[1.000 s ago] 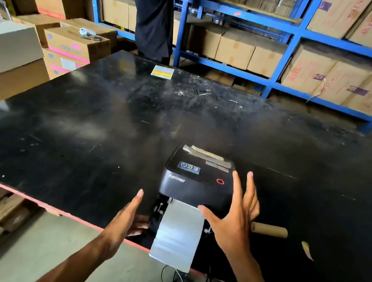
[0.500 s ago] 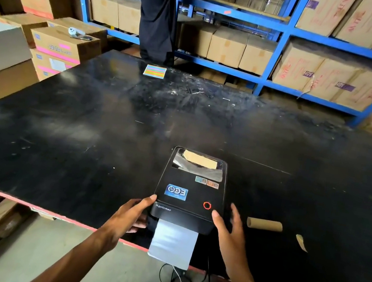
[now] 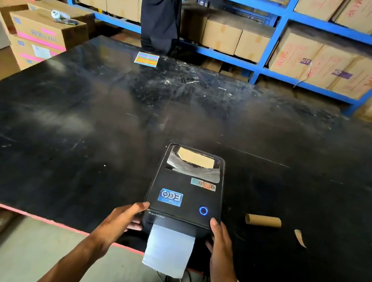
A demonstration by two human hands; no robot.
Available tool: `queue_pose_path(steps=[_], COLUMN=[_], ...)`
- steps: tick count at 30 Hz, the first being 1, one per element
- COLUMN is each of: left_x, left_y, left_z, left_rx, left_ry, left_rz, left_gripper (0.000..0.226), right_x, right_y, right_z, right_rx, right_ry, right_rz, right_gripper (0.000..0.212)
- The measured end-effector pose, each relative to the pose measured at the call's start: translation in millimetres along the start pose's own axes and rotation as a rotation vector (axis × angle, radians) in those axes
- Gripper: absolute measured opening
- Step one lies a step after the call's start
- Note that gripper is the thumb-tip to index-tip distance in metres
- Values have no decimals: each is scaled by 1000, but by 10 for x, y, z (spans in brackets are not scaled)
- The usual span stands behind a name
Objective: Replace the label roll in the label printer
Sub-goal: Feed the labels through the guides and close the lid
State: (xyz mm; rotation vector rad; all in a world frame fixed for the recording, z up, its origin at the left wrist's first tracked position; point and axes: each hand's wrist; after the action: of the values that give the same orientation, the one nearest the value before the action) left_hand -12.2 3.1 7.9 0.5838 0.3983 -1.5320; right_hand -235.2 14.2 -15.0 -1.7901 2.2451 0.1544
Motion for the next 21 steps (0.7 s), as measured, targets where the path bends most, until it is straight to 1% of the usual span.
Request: queue_pose_path(steps=[3, 7, 9, 11, 12, 15, 17, 19, 21], left_x=[40, 107, 155, 197, 215, 231, 238, 249, 240], left_y=[55, 185, 239, 273, 287, 297, 302, 306, 296], left_z=[4, 39, 47, 57, 57, 63, 74, 71, 75], left_rx=[34, 112, 128, 148, 157, 175, 184, 188, 187], left_ry=[-7, -5, 1, 12, 15, 21, 15, 14, 14], left_rz=[-34, -127, -148, -161, -173, -198, -205, -213, -222], left_gripper=[41, 69, 66, 60, 59, 60, 63, 68, 70], right_x=[7, 24, 29, 37, 41, 35, 24, 18, 13], right_y=[-13, -22, -13, -13, -10, -33, -46, -42, -41], right_z=[4, 21, 39, 54, 70, 77, 75, 80, 65], right_rx=[19, 32, 34, 19, 18, 35, 37, 44, 66], right_ry=[10, 27, 40, 48, 49, 59, 76, 69, 71], right_rz=[29, 39, 37, 38, 43, 54, 58, 55, 49], right_gripper=[16, 17, 8, 13, 12, 13, 26, 32, 21])
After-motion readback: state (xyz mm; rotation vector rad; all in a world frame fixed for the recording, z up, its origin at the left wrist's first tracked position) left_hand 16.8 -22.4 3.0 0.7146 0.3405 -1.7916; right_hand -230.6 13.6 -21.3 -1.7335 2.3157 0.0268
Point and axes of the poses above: each hand's wrist, its own x-axis towards the middle knuckle, its own y-axis out of the back of the hand, z = x × y, and after that the axes turned 4 degrees about y, right-handed
